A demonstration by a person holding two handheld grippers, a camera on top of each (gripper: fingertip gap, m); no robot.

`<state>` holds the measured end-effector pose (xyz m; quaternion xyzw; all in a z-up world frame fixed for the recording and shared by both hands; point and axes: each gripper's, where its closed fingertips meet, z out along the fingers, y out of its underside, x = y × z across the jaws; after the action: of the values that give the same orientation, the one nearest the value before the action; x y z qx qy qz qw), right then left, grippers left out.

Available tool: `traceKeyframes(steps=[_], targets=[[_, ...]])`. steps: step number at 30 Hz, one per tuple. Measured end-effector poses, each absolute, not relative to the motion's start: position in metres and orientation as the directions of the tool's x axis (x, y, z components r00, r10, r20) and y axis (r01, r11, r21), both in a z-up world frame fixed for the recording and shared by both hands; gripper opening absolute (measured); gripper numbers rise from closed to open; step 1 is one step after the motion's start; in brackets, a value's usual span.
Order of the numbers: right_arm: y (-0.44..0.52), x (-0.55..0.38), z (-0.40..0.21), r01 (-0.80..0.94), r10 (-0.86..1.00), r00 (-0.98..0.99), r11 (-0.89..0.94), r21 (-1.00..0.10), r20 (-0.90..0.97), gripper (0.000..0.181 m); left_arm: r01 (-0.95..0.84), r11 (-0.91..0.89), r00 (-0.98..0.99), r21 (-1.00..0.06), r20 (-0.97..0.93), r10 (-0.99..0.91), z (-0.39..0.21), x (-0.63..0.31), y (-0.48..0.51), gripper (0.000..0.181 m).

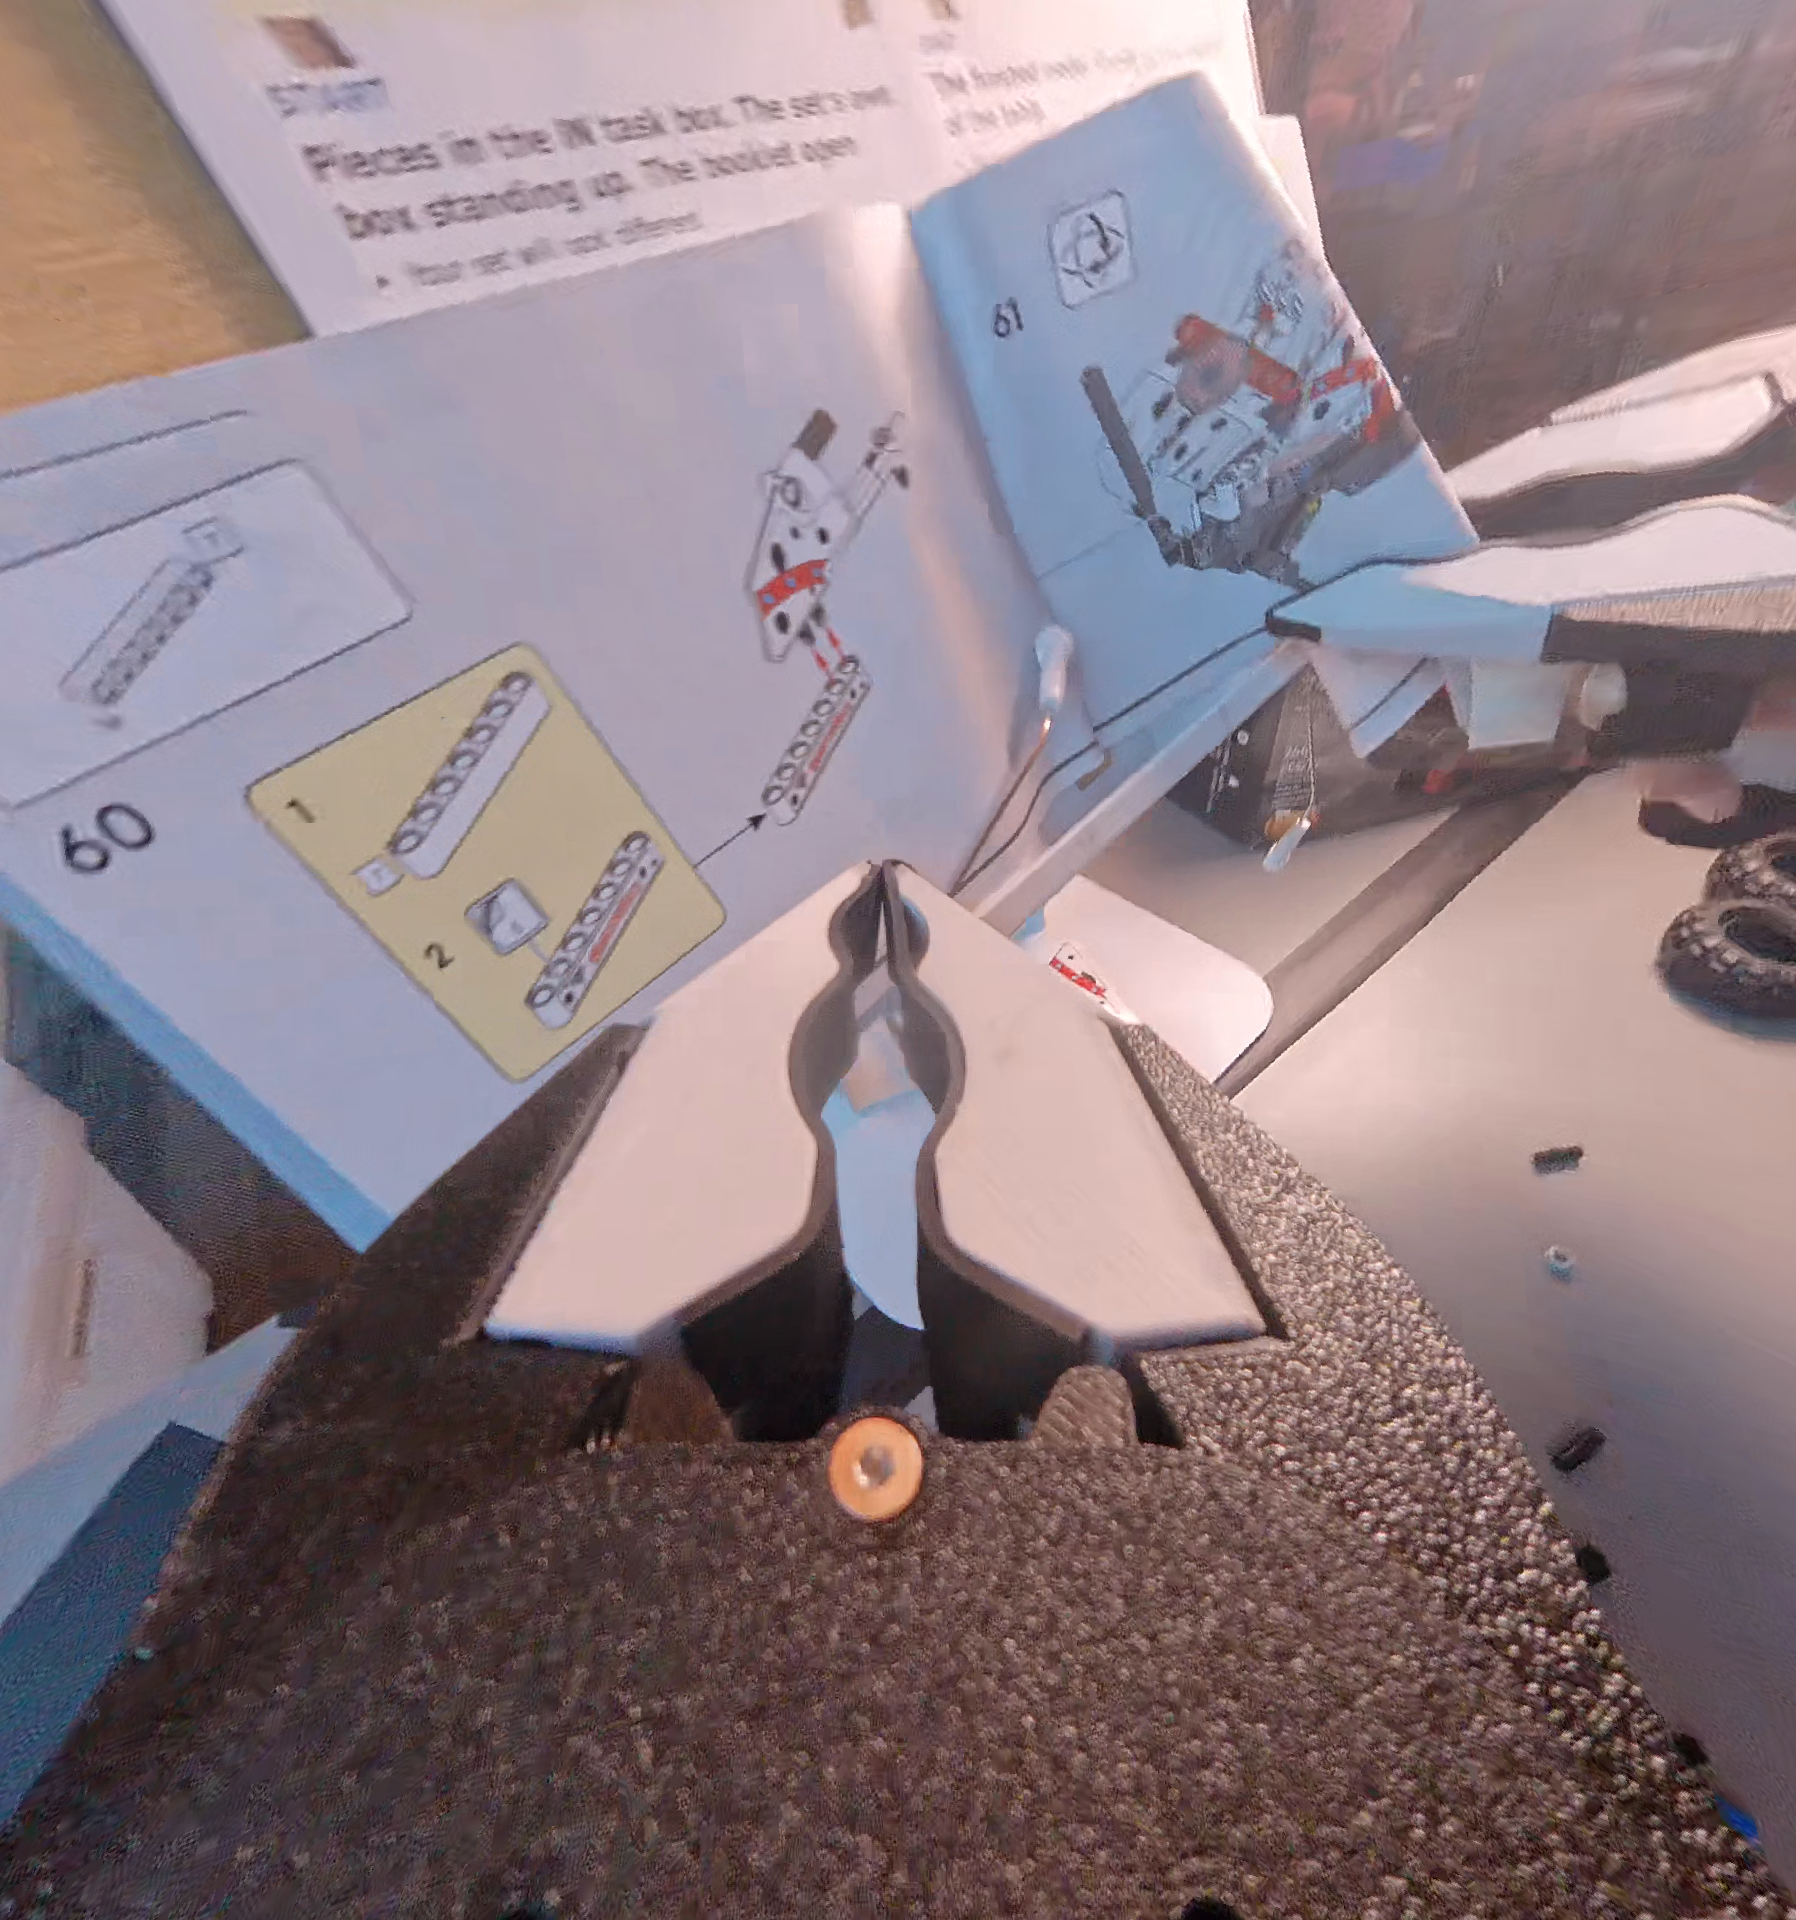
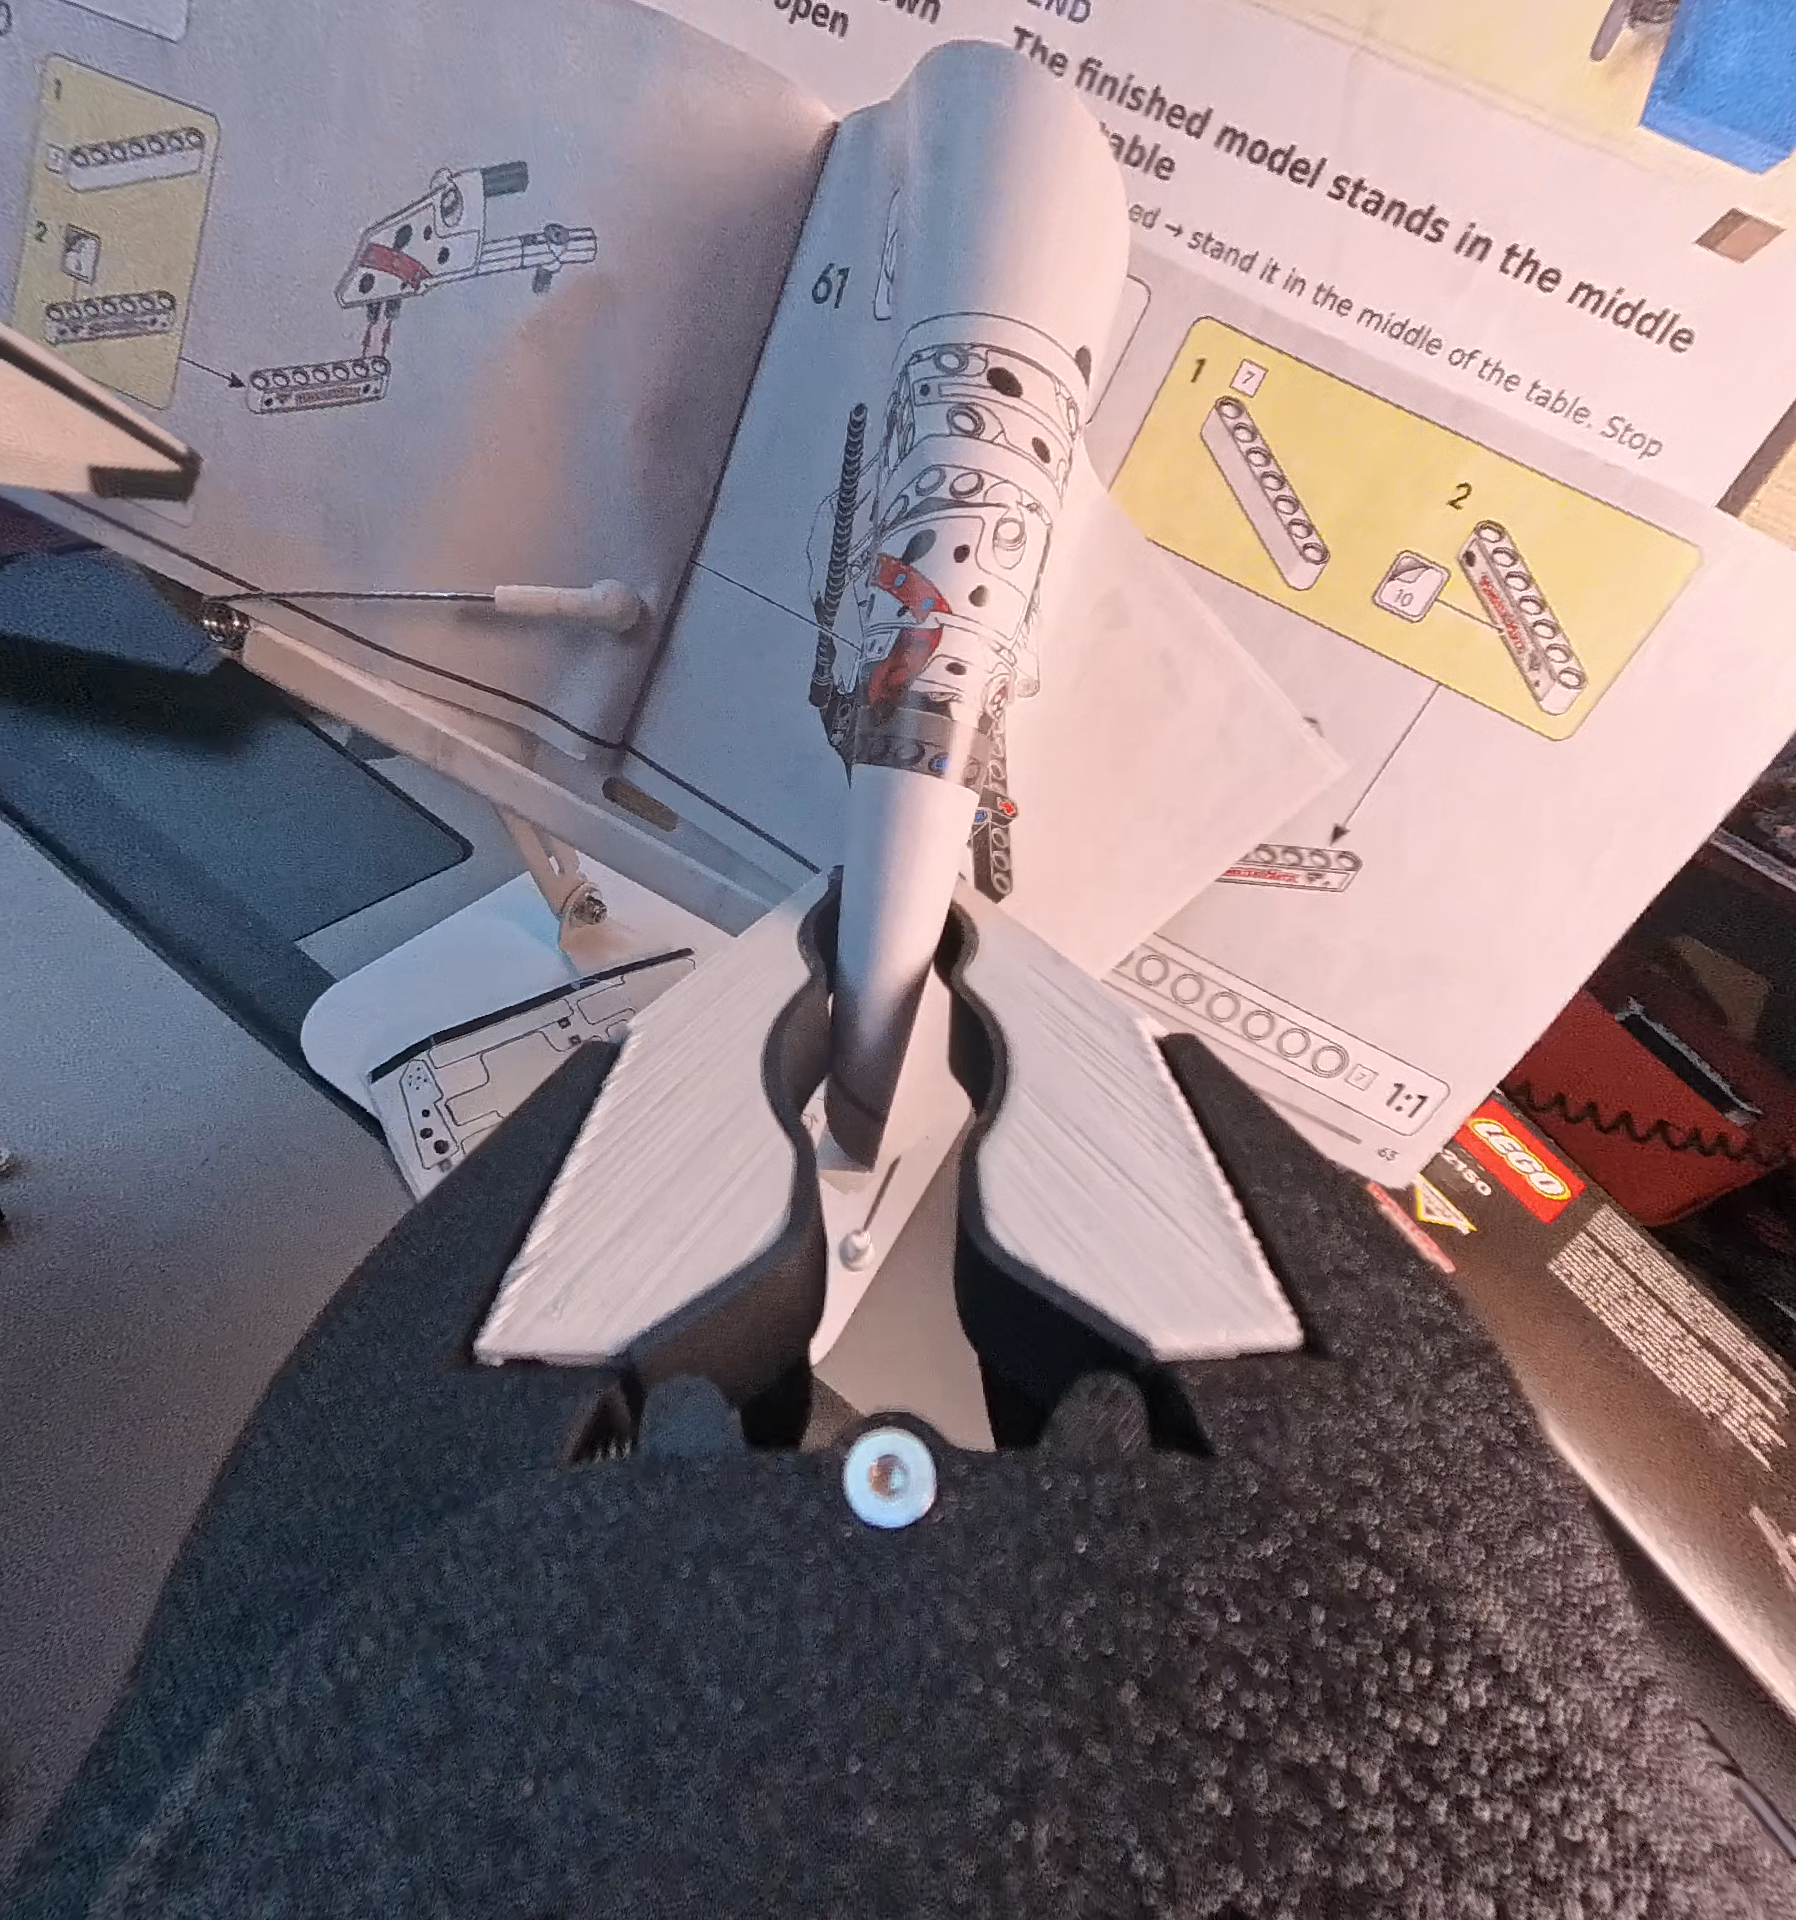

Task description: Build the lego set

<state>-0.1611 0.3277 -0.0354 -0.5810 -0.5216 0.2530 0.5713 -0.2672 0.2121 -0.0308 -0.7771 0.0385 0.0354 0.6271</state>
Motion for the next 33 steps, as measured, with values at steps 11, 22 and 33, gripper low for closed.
traceKeyframes(steps=[11,22,33], targets=[[0.325,-0.164,-0.035,0.316,0.896,0.335,0.183,-0.931,0.290,0.014,-0.506,-0.392,0.861,-0.768,-0.474,-0.183,-0.050,-0.244,0.255,0.001],[0.302,-0.169,-0.025,0.278,0.900,0.300,0.236,-0.931,0.317,0.012,0.534,-0.007,0.845,-0.845,0.534,-0.015,-0.048,-0.295,0.191,0.009],[0.177,-0.217,-0.037,0.196,0.770,-0.056,0.633,-0.749,0.636,0.070,0.350,-0.006,0.927,-0.937,0.347,-0.140,0.013,-0.245,0.172,0.050]])
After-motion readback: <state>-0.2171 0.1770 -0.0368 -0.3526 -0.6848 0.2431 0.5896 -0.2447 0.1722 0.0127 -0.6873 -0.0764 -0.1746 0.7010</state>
